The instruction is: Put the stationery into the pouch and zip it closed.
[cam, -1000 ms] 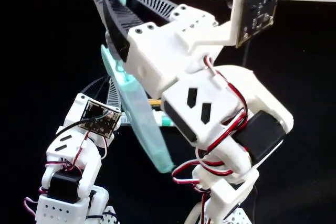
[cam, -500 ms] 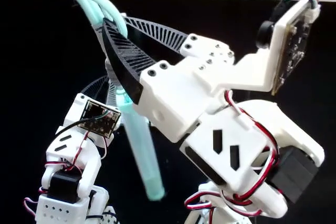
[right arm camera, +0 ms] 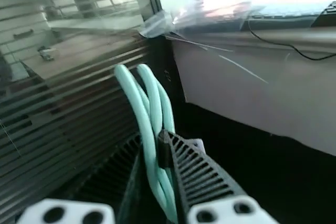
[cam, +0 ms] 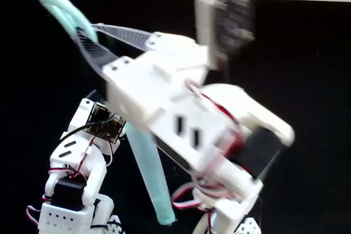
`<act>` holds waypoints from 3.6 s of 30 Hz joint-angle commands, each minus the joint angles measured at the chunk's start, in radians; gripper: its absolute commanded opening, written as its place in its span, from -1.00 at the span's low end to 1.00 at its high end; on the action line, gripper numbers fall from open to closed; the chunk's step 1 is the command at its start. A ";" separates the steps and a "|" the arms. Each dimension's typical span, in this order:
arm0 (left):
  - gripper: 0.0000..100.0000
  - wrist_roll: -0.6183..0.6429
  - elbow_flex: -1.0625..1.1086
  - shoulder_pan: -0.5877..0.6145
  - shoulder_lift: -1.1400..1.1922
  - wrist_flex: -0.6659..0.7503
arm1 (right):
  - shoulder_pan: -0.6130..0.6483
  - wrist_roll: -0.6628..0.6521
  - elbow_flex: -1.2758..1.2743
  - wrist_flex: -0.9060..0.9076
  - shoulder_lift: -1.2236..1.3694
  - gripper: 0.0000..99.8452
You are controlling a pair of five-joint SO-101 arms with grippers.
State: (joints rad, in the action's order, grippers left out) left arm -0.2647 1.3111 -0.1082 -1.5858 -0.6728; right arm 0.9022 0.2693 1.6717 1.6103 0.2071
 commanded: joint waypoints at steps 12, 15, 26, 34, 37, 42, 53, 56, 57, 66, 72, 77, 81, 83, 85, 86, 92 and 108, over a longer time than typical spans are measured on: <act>-0.99 -0.005 -0.005 0.010 -0.012 0.018 | -0.229 -0.015 0.082 0.025 0.113 -0.99; -0.99 -0.005 -0.008 0.012 -0.012 0.018 | -0.249 -0.017 0.082 -0.033 0.093 -0.99; -0.99 -0.006 -0.012 0.012 -0.012 0.018 | -0.374 -0.017 0.070 -0.193 0.088 -0.99; -0.99 -0.006 -0.012 0.012 -0.012 0.018 | -0.450 -0.018 -0.094 -0.245 0.082 -0.99; -0.99 -0.006 -0.012 0.012 -0.012 0.018 | -0.516 -0.018 -0.094 -0.249 0.081 -0.99; -0.99 -0.006 -0.010 0.013 -0.012 0.018 | -0.615 -0.018 -0.096 -0.260 0.050 -0.99; -0.99 -0.006 -0.007 0.013 -0.012 0.018 | -0.713 -0.063 -0.102 -0.271 -0.047 -0.99; -0.99 -0.006 -0.007 0.013 -0.012 0.018 | -0.742 -0.063 -0.104 -0.278 -0.047 -0.99; -0.99 -0.006 -0.007 0.013 -0.012 0.018 | -0.754 -0.063 -0.104 -0.283 -0.047 -0.99; -0.99 -0.006 -0.005 0.013 -0.012 0.018 | -0.823 -0.060 -0.104 -0.312 -0.047 -0.99; -0.99 -0.006 -0.005 0.013 -0.012 0.018 | -0.820 -0.060 -0.105 -0.303 -0.044 -0.99; -0.99 -0.006 -0.005 0.013 -0.012 0.018 | -0.819 -0.058 -0.105 -0.303 -0.044 -0.99; -0.99 -0.006 -0.005 0.013 -0.012 0.018 | -0.788 -0.058 -0.105 -0.302 -0.044 -0.99; -0.99 -0.006 -0.005 0.013 -0.012 0.018 | -0.753 -0.058 -0.105 -0.288 -0.044 -0.99; -0.99 -0.006 -0.005 0.013 -0.012 0.018 | -0.713 -0.058 -0.119 -0.275 -0.044 -0.99; -0.99 -0.006 -0.007 0.013 -0.012 0.018 | -0.697 -0.060 -0.139 -0.274 -0.044 -0.99; -0.99 -0.006 -0.008 0.013 -0.013 0.018 | -0.604 -0.060 -0.231 -0.275 -0.045 -0.99; -0.99 -0.006 -0.013 0.059 -0.013 0.018 | -0.509 -0.061 -0.242 -0.211 -0.050 -0.99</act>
State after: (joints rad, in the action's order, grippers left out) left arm -0.2647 1.3111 -0.0637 -1.5858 -0.6728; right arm 0.3775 0.2171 1.4231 1.3771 0.2010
